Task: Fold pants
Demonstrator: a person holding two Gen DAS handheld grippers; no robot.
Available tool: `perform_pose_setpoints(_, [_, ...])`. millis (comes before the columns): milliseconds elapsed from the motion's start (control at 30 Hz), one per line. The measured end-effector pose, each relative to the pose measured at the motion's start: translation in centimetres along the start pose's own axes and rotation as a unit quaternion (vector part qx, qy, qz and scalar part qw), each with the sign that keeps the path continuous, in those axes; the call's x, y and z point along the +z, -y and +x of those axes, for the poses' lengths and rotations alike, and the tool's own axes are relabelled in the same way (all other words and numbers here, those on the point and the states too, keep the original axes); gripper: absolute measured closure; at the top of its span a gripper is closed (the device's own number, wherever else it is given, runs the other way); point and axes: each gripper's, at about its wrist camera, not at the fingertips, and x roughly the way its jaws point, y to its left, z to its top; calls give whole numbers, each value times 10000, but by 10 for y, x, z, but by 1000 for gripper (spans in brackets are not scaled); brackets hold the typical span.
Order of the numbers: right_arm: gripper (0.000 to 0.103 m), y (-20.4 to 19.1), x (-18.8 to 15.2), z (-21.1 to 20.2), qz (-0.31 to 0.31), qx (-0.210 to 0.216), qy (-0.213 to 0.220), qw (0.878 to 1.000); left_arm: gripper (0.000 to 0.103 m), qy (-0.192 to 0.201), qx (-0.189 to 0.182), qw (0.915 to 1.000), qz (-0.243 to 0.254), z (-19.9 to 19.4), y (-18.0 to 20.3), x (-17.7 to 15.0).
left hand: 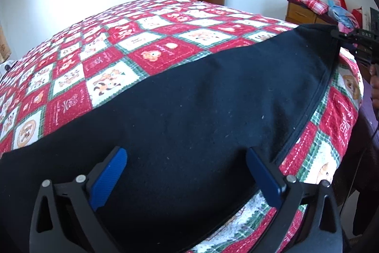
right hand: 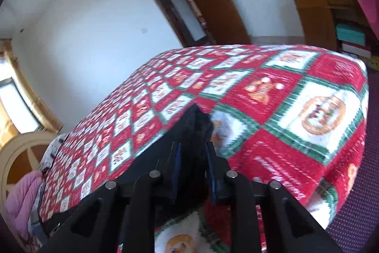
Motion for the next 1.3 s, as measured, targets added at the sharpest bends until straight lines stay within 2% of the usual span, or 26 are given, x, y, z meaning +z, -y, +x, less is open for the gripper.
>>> perform_pose_setpoints(67, [82,-7,-3,1,-150,-203,20,9997,0,-8,-15,10000,-13,0,-1,0])
perform_pose_setpoints(133, [81,0,-4,6,21,-321,-11,9995,0,-9,-28,10000,-11,0,-1,0])
perform_pose_setpoints(200, [74,13,-5,12,225,-449,-184,9986,0,7,-32,10000,16,0,-1,-1])
perform_pose_setpoints(267, [73,23,-6,13,449,-233,-227,9985,0,16,-40,10000,17,0,-1,-2])
perform_pose_setpoints(367, [65,20,-5,11,468,30,-206,9987,0,39,-36,10000,23,1,-1,-2])
perform_pose_setpoints(433, [65,14,-8,12,350,38,-215,9991,0,47,-34,10000,24,1,-1,-2])
perform_pose_setpoints(500, [67,11,-11,15,166,-256,-191,9994,0,49,-39,10000,22,1,-1,-2])
perform_pose_setpoints(767, [69,26,-10,5,601,-158,-57,9981,0,72,-74,9999,28,1,-2,-2])
perform_pose_setpoints(867, [69,23,-10,5,515,-169,-54,9985,0,79,-69,9999,33,1,-2,-1])
perform_pose_setpoints(933, [87,16,-10,5,371,10,-61,9993,0,81,-78,9999,16,1,-2,-1])
perform_pose_setpoints(1000, [94,10,-9,5,244,-12,1,9997,0,85,-97,9999,-16,1,-3,-1])
perform_pose_setpoints(1133, [96,1,-7,7,9,22,-7,10000,0,126,-160,9996,-211,-7,-11,1])
perform_pose_setpoints(1200, [96,-14,-5,4,-222,239,87,9994,0,222,-156,9989,-376,-16,-21,1])
perform_pose_setpoints(1300, [96,-67,-10,-10,-1088,700,290,9912,0,420,-172,9964,-719,-36,-44,-3])
